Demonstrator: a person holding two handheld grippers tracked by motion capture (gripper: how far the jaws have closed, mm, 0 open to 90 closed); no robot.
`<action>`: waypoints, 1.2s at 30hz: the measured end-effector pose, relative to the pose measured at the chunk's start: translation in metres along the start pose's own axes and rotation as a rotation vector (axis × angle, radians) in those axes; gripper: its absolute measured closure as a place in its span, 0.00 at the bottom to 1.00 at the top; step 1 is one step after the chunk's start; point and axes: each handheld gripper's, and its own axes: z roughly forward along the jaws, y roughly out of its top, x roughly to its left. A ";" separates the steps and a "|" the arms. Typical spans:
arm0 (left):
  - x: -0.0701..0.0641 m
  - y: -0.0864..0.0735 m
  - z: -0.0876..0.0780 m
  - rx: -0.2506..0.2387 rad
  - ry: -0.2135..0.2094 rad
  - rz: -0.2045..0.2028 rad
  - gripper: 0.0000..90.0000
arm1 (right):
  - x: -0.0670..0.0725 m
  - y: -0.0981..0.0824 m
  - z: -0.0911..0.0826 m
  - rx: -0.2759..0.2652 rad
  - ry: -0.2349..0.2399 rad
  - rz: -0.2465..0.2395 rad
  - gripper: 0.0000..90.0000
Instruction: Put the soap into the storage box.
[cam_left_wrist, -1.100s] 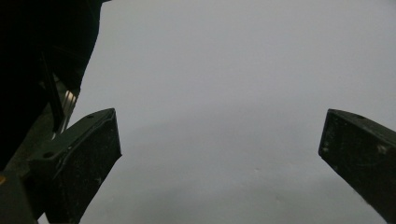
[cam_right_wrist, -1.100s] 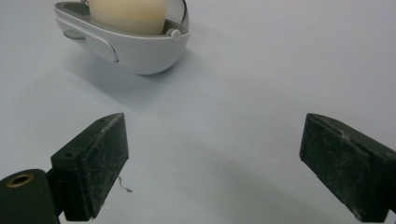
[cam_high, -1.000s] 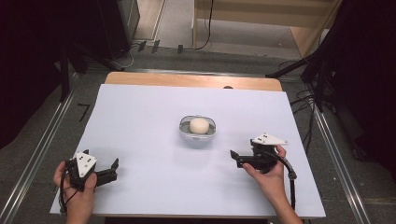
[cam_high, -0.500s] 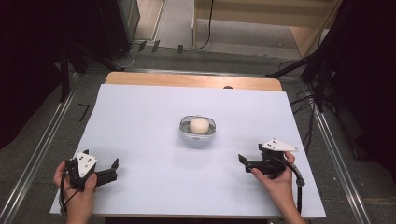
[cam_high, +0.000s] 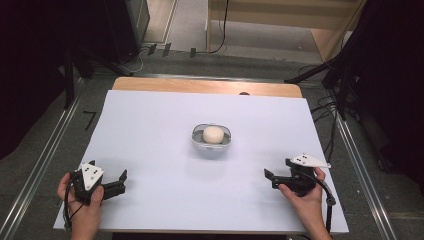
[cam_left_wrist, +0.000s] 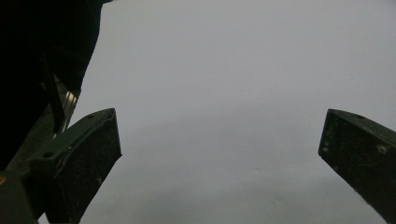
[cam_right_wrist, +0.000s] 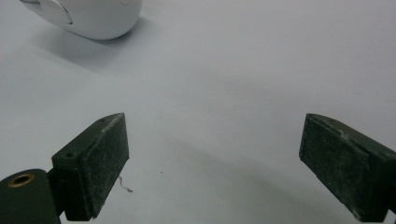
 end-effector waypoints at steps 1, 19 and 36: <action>0.000 0.000 0.000 -0.001 0.000 -0.001 0.00 | -0.002 -0.002 -0.001 0.002 -0.006 0.000 0.10; 0.000 0.000 0.000 -0.004 0.002 -0.003 0.00 | -0.025 -0.020 -0.019 0.015 -0.047 0.033 0.10; 0.001 0.000 -0.001 -0.011 0.000 -0.006 0.00 | -0.038 -0.034 -0.038 0.011 -0.081 0.046 0.10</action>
